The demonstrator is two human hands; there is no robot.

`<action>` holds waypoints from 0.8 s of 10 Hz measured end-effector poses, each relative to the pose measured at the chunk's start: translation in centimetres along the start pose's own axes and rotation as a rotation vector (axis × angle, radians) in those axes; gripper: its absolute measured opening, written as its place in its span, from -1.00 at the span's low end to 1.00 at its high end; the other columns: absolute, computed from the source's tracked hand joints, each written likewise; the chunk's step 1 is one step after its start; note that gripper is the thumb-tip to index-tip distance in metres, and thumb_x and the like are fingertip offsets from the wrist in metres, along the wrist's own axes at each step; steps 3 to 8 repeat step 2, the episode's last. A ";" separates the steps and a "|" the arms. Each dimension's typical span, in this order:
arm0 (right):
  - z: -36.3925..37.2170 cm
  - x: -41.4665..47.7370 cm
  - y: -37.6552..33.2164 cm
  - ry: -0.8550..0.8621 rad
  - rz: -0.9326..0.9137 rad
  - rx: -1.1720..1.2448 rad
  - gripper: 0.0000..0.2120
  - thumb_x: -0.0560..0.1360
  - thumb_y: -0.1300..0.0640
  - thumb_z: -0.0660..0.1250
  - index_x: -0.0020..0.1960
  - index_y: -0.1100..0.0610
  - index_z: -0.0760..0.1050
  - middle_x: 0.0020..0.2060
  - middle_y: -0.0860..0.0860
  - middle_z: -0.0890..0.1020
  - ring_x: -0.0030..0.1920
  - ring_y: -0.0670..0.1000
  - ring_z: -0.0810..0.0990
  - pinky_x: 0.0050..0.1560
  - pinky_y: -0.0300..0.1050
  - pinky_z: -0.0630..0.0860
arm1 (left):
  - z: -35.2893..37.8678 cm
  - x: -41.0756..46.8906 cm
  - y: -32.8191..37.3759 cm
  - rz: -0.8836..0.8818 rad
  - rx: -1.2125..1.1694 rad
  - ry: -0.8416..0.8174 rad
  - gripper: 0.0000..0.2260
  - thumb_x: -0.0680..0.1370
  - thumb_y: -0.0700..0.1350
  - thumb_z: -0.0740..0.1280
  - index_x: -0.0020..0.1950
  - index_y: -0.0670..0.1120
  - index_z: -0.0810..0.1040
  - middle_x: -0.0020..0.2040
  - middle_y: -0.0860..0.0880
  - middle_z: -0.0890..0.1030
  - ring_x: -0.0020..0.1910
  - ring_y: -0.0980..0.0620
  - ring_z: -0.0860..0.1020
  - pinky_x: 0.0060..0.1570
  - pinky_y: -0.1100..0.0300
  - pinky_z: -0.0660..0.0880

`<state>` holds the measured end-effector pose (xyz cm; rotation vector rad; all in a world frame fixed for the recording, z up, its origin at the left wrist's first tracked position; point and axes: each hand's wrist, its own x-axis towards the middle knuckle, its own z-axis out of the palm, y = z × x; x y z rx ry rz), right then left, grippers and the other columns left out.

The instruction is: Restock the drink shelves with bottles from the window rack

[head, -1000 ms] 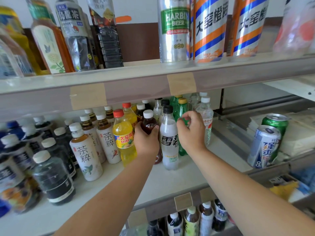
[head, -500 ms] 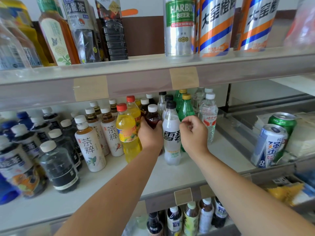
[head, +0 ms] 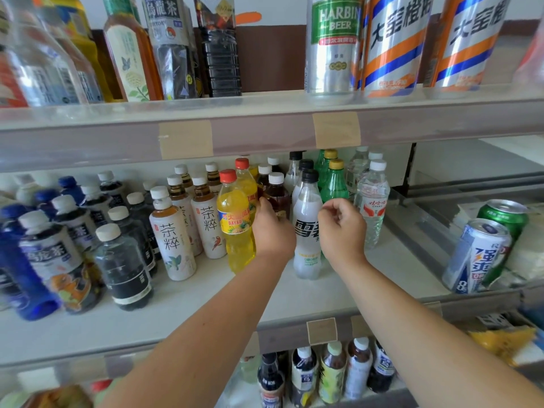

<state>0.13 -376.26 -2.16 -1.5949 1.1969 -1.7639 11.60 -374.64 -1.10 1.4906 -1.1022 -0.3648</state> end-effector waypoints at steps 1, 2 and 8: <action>-0.2 -0.3 -0.3 -0.006 0.003 0.004 -0.91 0.47 0.28 0.32 -0.17 0.12 0.54 -0.28 0.05 0.58 -0.26 0.00 0.51 -0.22 -0.14 0.43 | -1.2 -1.1 0.6 0.032 -0.114 0.010 -0.54 0.50 -0.39 0.12 0.36 -0.12 0.49 0.10 0.03 0.61 0.07 -0.01 0.55 0.13 0.16 0.47; -0.4 -0.2 -0.5 0.044 0.018 0.020 -0.93 0.48 0.26 0.32 -0.17 0.18 0.54 -0.33 -0.01 0.55 -0.30 -0.08 0.47 -0.23 -0.15 0.42 | -2.0 -1.0 0.0 0.040 -0.241 0.007 -0.58 0.55 -0.32 0.18 0.40 -0.14 0.50 0.13 0.10 0.65 0.14 0.13 0.58 0.23 0.19 0.50; -0.4 -0.2 -0.5 0.044 0.018 0.020 -0.93 0.48 0.26 0.32 -0.17 0.18 0.54 -0.33 -0.01 0.55 -0.30 -0.08 0.47 -0.23 -0.15 0.42 | -2.0 -1.0 0.0 0.040 -0.241 0.007 -0.58 0.55 -0.32 0.18 0.40 -0.14 0.50 0.13 0.10 0.65 0.14 0.13 0.58 0.23 0.19 0.50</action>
